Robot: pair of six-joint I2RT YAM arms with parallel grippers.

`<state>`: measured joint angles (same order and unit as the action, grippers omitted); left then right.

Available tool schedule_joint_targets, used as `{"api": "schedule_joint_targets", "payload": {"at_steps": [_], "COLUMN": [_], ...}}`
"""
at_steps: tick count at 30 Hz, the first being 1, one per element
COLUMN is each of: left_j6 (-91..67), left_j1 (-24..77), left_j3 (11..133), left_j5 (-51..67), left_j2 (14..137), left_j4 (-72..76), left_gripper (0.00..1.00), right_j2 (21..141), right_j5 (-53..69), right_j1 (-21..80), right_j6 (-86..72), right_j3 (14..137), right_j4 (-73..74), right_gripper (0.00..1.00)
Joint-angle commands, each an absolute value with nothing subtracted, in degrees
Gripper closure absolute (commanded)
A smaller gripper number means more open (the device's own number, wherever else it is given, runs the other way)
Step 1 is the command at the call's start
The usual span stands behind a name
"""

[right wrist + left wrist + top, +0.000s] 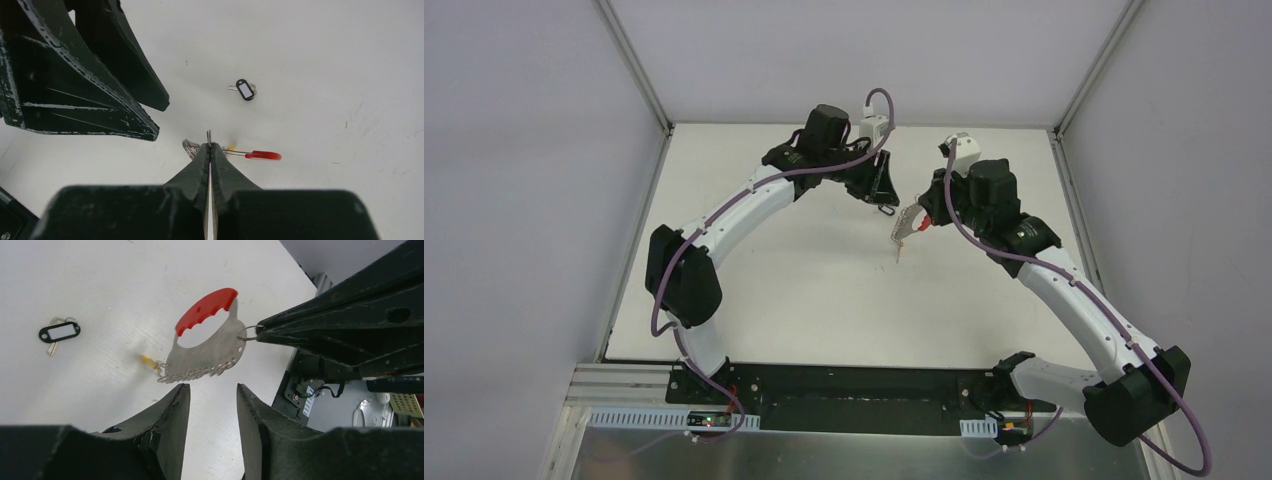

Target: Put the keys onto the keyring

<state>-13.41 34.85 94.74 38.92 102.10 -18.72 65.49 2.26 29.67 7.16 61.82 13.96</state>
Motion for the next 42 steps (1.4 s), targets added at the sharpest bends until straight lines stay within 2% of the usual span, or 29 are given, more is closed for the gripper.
{"api": "schedule_joint_targets", "payload": {"at_steps": [1, 10, 24, 31, 42], "left_j6": [-11.02, -7.77, -2.09, -0.92, -2.94], "left_j1": [35.76, 35.95, 35.86, 35.77, 35.32], "left_j3": [98.15, 98.23, 92.71, 88.17, 85.13], "left_j5": [44.56, 49.32, 60.10, 60.76, 59.88], "left_j2": [102.21, 101.28, 97.50, 94.48, 92.49], "left_j4": [-16.72, -17.51, -17.15, -14.96, -11.17], "left_gripper": [0.61, 0.69, 0.68, 0.63, 0.64], "right_j2": [64.01, 64.18, 64.66, 66.03, 66.71], "right_j5": [7.63, 17.78, 37.74, 46.95, 56.61], "right_j1": [29.97, 29.23, 22.36, 19.87, 17.20], "right_j6": [7.29, 8.07, 6.01, 3.24, 0.18], "right_j3": [62.76, 61.24, 58.30, 57.53, 55.14], "right_j4": [10.66, 9.36, 4.91, 1.51, -4.38], "right_gripper": [1.00, 1.00, 1.00, 1.00, 1.00]}}
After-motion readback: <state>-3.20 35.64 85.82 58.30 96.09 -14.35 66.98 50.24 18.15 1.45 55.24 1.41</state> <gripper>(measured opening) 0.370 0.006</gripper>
